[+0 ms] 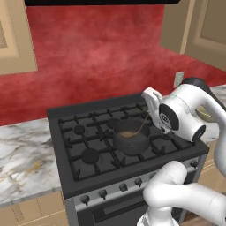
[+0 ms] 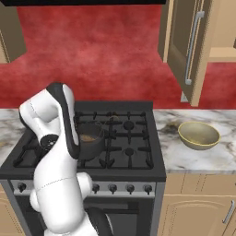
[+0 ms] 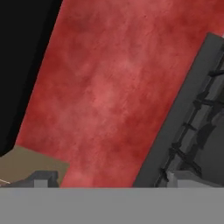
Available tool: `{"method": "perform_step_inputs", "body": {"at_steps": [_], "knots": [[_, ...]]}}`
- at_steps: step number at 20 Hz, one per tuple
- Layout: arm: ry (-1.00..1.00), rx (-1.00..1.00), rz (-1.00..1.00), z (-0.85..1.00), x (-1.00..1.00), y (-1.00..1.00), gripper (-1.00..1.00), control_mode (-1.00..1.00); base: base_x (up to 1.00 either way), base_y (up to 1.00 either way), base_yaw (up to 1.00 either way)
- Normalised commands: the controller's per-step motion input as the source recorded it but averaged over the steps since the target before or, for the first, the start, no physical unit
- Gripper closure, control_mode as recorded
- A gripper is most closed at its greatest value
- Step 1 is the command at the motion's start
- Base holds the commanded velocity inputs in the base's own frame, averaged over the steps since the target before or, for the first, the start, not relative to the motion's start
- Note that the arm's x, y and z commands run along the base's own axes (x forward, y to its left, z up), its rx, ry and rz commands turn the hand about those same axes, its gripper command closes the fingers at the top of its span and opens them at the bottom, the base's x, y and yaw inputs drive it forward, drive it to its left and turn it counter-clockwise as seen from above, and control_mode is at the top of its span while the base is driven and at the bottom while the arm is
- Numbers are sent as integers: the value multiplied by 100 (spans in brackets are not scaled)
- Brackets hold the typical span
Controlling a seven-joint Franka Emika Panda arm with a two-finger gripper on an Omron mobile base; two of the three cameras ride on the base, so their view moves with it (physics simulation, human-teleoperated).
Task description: Open the cabinet and move the ladle to the pot. Then close the cabinet.
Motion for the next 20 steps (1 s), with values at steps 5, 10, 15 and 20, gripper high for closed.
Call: {"method": "perform_step_inputs", "body": {"at_steps": [5,10,15,20], "knots": [[88,1,-25,100,-31,0,-100,-100,0,0,0],[80,16,-39,100,-38,0,-100,-100,0,0,0],[64,32,-48,100,-49,0,-100,-100,0,0,0],[63,37,-50,100,-49,0,-100,-100,0,0,0]]}}
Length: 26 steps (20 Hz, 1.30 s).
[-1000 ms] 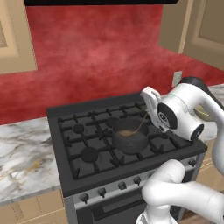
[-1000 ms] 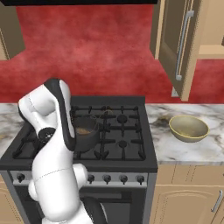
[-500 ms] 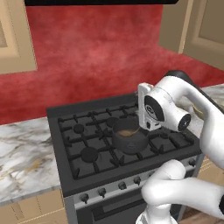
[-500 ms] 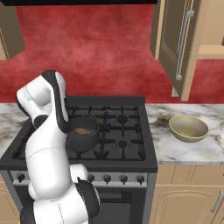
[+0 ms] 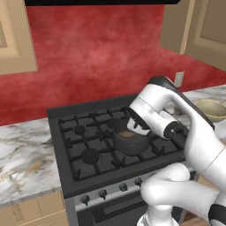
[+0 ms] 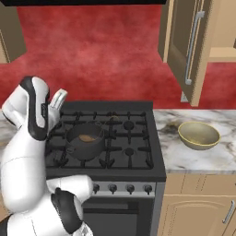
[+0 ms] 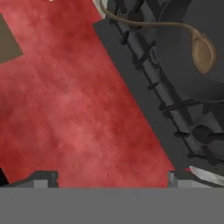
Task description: Open the cabinet and move the ladle to the pot. Then close the cabinet.
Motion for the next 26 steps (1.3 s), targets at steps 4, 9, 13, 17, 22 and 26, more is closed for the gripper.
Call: {"method": "perform_step_inputs", "body": {"at_steps": [4,9,13,17,22,26], "knots": [[64,36,-45,100,-55,0,-100,-100,0,0,0],[59,36,-39,100,-72,-7,-100,-100,0,0,0],[42,27,-27,100,-85,-7,-100,-100,0,0,0],[22,15,-15,100,-72,0,-100,-100,0,0,0],[1,2,-6,99,-42,0,-100,-100,0,0,0],[0,0,-6,86,-38,-7,-100,-100,0,0,0]]}}
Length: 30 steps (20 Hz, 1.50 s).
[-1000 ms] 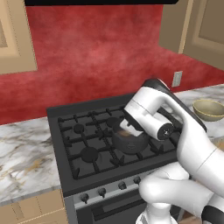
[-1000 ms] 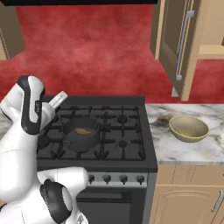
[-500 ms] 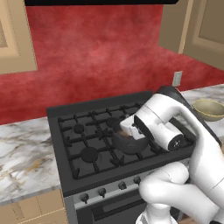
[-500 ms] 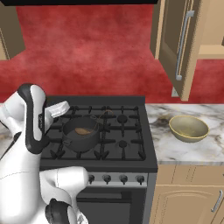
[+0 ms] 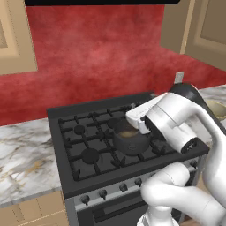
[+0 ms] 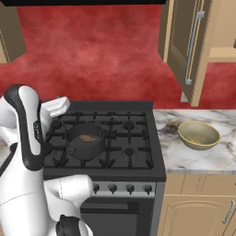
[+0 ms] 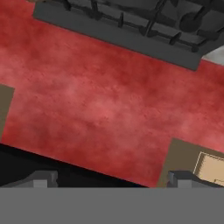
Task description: Open the cabinet and move the ladle to the pot. Then close the cabinet.
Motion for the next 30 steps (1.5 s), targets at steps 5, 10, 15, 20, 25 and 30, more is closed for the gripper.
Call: {"method": "perform_step_inputs", "body": {"at_steps": [5,10,15,20,25,30], "knots": [[0,0,-2,28,-15,-6,-100,100,-43,-16,-5],[0,0,0,0,0,0,-100,100,-100,-58,-13],[0,0,0,0,0,0,-100,100,-100,-96,-16],[0,0,0,0,0,0,-100,100,-90,-100,-16],[0,0,0,0,0,0,-100,100,-50,-100,-10],[0,0,0,0,0,0,-100,100,24,-100,0]]}}
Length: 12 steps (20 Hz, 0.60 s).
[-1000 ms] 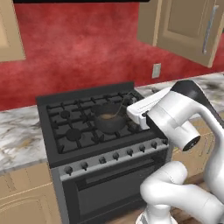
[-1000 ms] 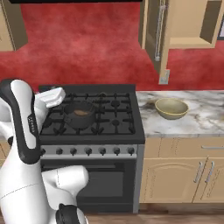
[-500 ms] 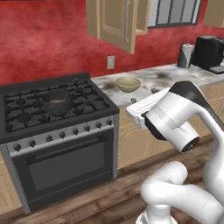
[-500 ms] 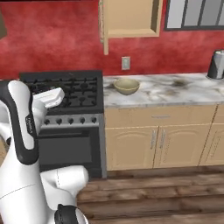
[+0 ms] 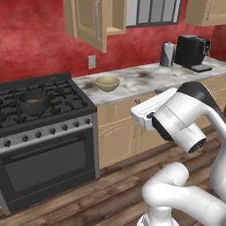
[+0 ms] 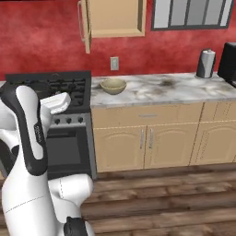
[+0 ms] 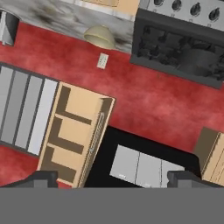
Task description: Open the cabinet and move the ladle to the pot. Then close the cabinet.
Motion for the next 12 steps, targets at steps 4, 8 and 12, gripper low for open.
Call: {"method": "perform_step_inputs", "body": {"at_steps": [4,8,12], "knots": [[0,0,0,0,0,0,-100,100,71,-99,1],[0,0,0,0,0,0,-100,100,60,-100,3],[0,0,0,0,0,0,-100,100,53,-100,3]]}}
